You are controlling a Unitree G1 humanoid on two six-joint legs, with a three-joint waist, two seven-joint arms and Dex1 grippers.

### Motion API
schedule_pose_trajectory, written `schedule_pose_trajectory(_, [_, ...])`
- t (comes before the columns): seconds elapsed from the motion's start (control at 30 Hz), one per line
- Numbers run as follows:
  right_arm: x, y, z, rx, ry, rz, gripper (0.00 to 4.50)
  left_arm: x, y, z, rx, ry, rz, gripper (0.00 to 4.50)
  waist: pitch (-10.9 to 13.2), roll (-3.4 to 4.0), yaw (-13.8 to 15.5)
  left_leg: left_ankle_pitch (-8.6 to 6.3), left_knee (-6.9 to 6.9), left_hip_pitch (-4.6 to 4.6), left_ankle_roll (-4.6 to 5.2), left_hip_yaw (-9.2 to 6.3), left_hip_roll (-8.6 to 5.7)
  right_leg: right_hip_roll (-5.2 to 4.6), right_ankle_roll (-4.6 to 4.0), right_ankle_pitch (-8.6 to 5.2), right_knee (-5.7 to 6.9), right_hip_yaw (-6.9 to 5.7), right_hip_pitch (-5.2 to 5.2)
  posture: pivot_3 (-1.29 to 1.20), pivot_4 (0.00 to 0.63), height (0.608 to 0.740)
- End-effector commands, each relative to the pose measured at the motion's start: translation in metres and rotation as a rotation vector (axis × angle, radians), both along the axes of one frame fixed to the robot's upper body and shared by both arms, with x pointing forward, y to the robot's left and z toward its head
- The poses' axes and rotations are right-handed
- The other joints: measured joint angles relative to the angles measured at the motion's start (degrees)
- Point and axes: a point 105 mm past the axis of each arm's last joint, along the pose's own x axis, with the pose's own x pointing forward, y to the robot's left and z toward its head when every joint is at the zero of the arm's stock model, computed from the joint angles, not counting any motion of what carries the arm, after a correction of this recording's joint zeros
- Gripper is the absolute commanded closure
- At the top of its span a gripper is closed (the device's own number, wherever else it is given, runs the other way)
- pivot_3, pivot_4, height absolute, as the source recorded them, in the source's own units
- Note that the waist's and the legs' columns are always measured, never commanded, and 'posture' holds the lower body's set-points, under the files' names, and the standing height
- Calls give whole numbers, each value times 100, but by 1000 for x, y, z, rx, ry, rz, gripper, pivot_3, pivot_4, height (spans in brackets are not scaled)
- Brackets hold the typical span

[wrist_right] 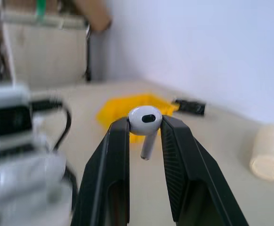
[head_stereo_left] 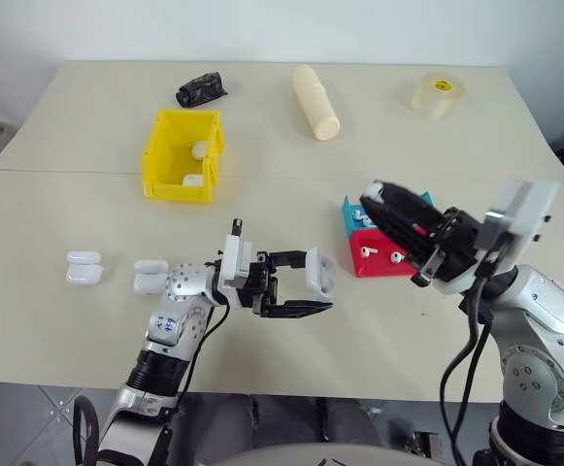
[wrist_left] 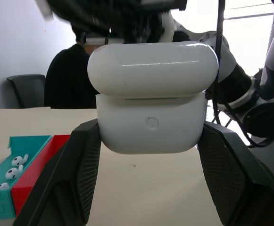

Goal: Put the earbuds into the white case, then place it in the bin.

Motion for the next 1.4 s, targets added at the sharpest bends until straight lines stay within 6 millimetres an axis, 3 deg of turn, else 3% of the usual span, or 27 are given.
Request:
schedule_pose_trajectory(0.03, [-19,12,15,95,-83,62,3925,0,0,13,-43,-22,-18,1720,0,0,4,0,0,0,0,-1,0,0,0,0,0,-1,0,0,150,740])
schedule_pose_trajectory(0.43, [-28,40,-4,191,22,226,3925,-1,-7,27,-84,-2,-25,1720,0,0,-112,0,-2,0,0,-3,0,3,0,0,0,-2,1,0,150,740])
schedule_pose_trajectory(0.83, [-21,30,-28,208,94,196,3925,-1,-4,34,-104,-1,-5,1720,0,0,-124,0,-6,2,0,-3,2,4,0,0,-1,-2,1,0,150,740])
schedule_pose_trajectory(1.4, [-18,35,-49,112,154,247,3925,-6,-5,36,-99,-18,-11,1720,0,0,-119,0,-6,2,0,-3,1,3,0,0,-2,-1,2,0,150,740])
